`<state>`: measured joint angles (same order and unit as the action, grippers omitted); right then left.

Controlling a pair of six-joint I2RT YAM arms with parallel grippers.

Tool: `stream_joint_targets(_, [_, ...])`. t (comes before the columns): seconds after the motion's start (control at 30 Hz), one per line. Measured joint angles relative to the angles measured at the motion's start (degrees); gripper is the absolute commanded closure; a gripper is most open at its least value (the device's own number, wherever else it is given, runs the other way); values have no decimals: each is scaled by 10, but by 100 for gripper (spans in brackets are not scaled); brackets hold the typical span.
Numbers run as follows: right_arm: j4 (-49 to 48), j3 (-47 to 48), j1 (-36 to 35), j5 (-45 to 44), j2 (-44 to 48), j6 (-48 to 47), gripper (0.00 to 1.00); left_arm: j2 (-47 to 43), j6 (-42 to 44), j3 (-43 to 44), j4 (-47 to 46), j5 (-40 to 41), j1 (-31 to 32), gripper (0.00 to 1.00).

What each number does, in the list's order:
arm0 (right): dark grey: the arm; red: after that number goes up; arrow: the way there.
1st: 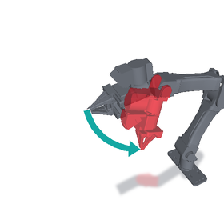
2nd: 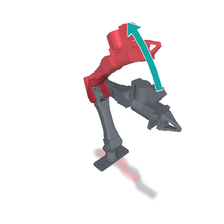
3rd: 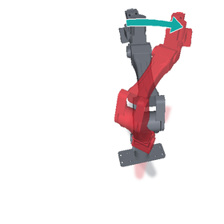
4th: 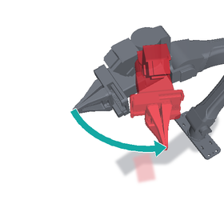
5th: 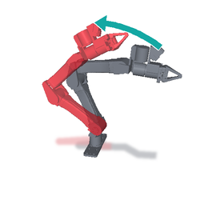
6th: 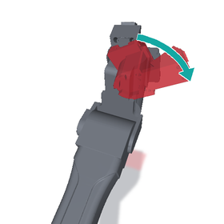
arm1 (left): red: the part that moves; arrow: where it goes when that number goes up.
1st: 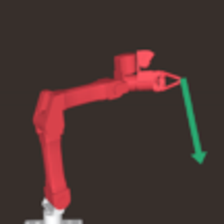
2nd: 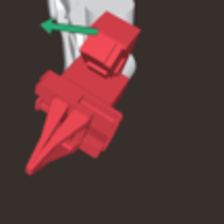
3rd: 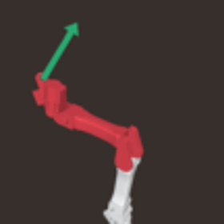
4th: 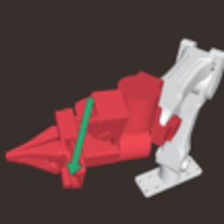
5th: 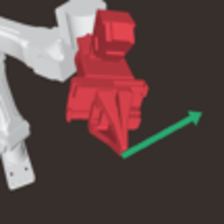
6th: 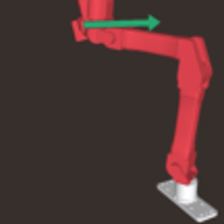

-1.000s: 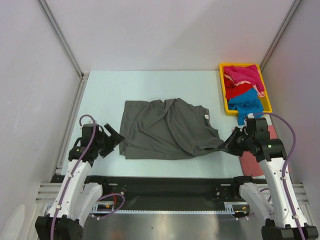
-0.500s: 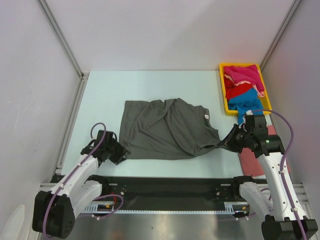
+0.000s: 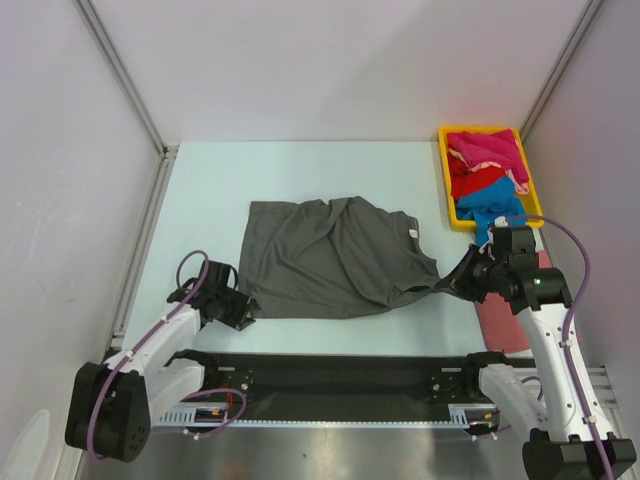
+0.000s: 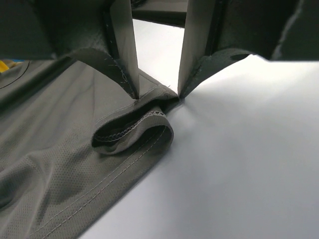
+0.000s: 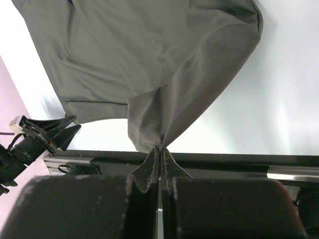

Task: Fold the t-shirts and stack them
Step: Flatten the tshirt out

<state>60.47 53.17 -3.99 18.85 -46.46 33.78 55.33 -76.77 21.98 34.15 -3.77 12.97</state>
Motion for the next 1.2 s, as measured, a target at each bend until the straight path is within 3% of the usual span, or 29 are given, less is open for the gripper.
stream_joint_targets(0.3, [0, 0, 1, -1, -5, -3, 100, 1, -23, -5, -8, 5, 0, 73])
stream_joint_targets(0.43, [0, 0, 1, -2, -6, -4, 100, -19, -28, -19, -7, 9, 0, 99])
stream_joint_targets(0.73, [-7, 12, 1, -2, -26, -4, 100, -29, 7, 9, 32, 33, 0, 100])
stream_joint_targets(0.83, [-12, 35, 1, -2, -54, -1, 100, -30, 57, 82, 57, 52, 0, 100])
stream_joint_targets(1.0, [-56, 141, 4, -10, -184, 9, 100, 21, 195, 303, 37, 67, 0, 100])
stream_joint_targets(1.2, [-97, 422, 21, -27, -421, 2, 100, 192, 345, 617, 3, 78, -5, 100])
